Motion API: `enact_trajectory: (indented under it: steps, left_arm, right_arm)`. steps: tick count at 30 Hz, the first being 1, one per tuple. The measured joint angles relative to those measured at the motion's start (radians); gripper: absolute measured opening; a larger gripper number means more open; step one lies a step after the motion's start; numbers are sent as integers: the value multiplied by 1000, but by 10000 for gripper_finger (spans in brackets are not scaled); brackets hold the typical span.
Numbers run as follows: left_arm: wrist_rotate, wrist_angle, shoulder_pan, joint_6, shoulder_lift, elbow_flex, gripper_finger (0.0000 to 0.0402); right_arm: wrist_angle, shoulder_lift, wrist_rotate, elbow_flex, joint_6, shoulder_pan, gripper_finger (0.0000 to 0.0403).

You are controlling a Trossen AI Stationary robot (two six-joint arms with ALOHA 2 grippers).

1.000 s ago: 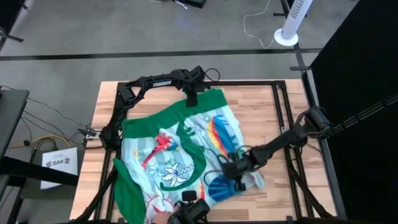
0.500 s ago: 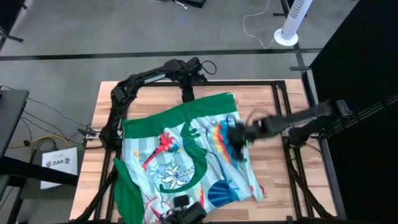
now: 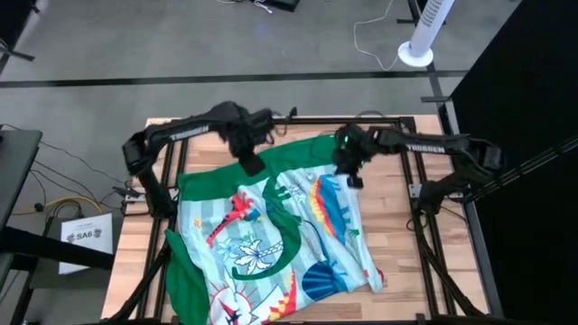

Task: Roll towel
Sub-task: Roll the multicolor dinosaur print towel

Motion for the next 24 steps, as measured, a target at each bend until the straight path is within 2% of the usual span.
enact_trajectory:
  steps: [4,9,12,16,18,21,24]
  left_arm:
    - [83,15,-108,-182,-70,-169,77]
    - [196,66,-232,-336,-102,-350,77]
    - [231,121,-287,-405,-113,-398,77]
    - [255,238,-340,-458,-117,-467,77]
    - [281,276,-347,-460,-117,-527,77]
    - [273,298,-305,-437,-116,-612,77]
    - [184,350,-228,-382,-116,-661,77]
  right_arm:
    - [-1,91,-183,0,-129,-144,0]
    - [123,219,-241,0,-21,-234,0]
    - [166,283,-235,0,39,-218,0]
    - [215,350,-120,1,42,-155,0]
    - [208,362,-1,6,61,-139,0]
    - [141,344,106,10,120,-151,0]
    - [6,285,242,4,197,-166,0]
